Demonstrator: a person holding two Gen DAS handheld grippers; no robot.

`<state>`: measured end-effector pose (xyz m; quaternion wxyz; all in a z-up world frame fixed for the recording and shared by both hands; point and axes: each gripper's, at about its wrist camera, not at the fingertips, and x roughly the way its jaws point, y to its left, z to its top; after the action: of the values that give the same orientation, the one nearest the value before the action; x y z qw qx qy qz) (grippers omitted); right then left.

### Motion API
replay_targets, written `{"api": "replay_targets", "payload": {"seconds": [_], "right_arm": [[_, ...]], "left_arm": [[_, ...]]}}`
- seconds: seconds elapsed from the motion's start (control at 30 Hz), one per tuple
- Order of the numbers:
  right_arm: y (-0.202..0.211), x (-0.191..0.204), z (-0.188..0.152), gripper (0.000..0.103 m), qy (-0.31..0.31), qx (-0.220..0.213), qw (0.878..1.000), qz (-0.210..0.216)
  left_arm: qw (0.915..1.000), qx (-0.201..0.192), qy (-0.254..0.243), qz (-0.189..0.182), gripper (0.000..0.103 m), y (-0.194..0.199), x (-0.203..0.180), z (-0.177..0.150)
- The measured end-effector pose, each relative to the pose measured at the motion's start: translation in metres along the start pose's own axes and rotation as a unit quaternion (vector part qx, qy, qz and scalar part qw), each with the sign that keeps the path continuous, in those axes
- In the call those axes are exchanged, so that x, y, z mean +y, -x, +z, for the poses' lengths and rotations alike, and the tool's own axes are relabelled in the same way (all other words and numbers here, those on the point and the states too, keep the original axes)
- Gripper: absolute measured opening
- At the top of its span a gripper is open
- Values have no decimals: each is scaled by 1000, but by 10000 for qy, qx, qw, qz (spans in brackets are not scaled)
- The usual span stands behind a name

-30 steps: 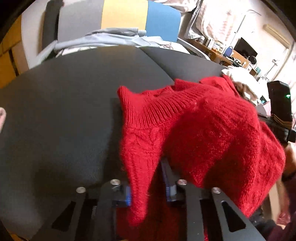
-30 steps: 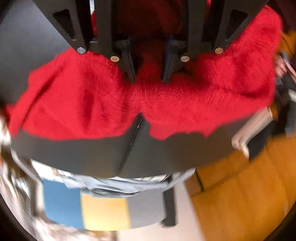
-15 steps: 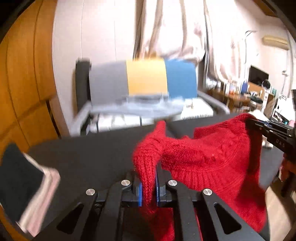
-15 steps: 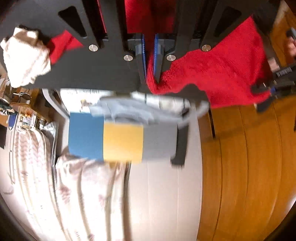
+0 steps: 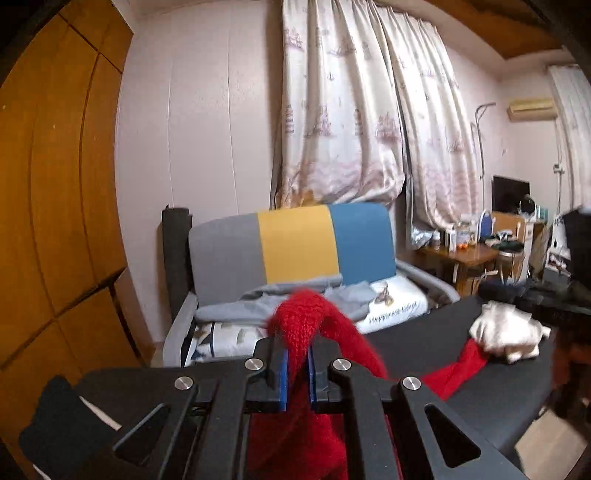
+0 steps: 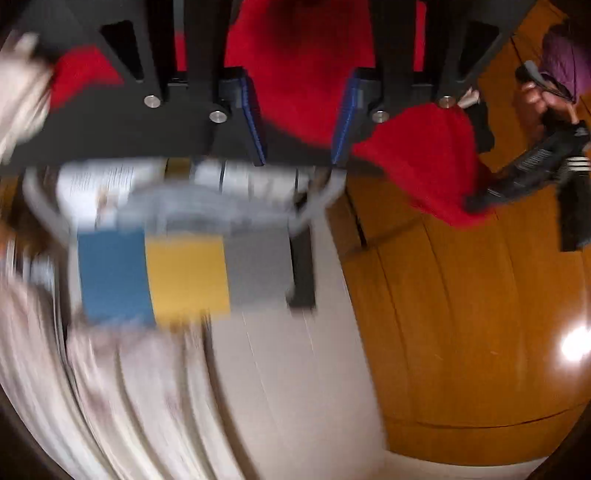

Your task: Fold clothes

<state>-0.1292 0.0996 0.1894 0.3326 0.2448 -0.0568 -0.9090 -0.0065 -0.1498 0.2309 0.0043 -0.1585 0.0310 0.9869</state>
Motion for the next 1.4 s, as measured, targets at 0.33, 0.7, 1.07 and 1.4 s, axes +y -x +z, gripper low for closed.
{"api": "replay_targets", "payload": {"seconds": [0.33, 0.7, 1.07, 1.4], "right_arm": [[-140, -27, -90, 45, 145, 1900, 9816, 148], [-255, 5, -80, 50, 2092, 3526, 9114, 347], [-223, -6, -106, 8, 1034, 2740, 9559, 225], [-59, 5, -154, 8, 1210, 1748, 9770, 128]], "left_arm": [[9879, 1488, 141, -416, 8, 7, 15, -153], [9677, 2379, 659, -510, 8, 6, 28, -240], [9650, 2399, 1017, -308, 8, 6, 39, -248], [9587, 2616, 1115, -61, 8, -7, 42, -262]]}}
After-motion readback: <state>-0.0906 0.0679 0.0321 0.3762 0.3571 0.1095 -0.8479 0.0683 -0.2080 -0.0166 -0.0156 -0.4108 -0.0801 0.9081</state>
